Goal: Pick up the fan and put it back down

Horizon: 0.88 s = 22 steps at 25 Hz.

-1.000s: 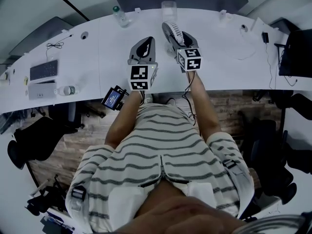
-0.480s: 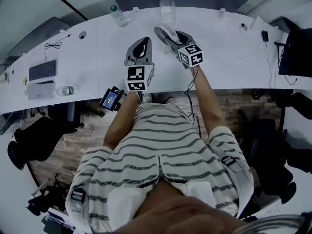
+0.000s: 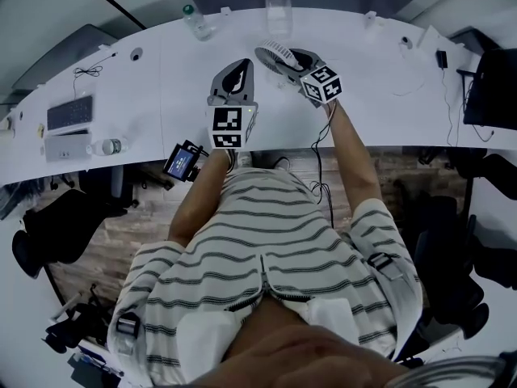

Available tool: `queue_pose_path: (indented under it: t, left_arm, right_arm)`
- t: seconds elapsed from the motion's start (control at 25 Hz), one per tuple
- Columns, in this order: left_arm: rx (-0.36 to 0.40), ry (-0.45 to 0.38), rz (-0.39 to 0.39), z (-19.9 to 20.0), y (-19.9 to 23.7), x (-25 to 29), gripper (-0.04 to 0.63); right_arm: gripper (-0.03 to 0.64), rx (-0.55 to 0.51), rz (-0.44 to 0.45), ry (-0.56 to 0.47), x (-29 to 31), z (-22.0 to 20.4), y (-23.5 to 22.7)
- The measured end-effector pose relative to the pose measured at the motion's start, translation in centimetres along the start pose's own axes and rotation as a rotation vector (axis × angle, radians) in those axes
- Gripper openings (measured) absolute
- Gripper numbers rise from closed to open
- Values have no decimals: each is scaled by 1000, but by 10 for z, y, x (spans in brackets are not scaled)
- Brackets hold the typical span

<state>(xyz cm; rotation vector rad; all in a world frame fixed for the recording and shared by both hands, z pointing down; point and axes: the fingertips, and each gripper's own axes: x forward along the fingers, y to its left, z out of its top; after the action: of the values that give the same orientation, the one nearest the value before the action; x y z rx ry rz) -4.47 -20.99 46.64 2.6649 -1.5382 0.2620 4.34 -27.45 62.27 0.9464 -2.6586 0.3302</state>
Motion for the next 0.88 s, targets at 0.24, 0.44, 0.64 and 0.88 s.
queue_pose_path:
  t: [0.24,0.44,0.64,0.88]
  left_arm:
    - [9,15,-7,-4,-2,3,8]
    - [12,20,-4,-5,-1,5,8]
    - [19,28,1,-7,-2,6,8]
    - [17,53,10,-17,3,6,8]
  right_arm:
    - [222,-32,56,37,6,-13,2]
    - [222,-52,97,24,13,-7,3]
    - [222,-78,162,43,23,-9,4]
    - [224,-47,184,56,22,-27,1]
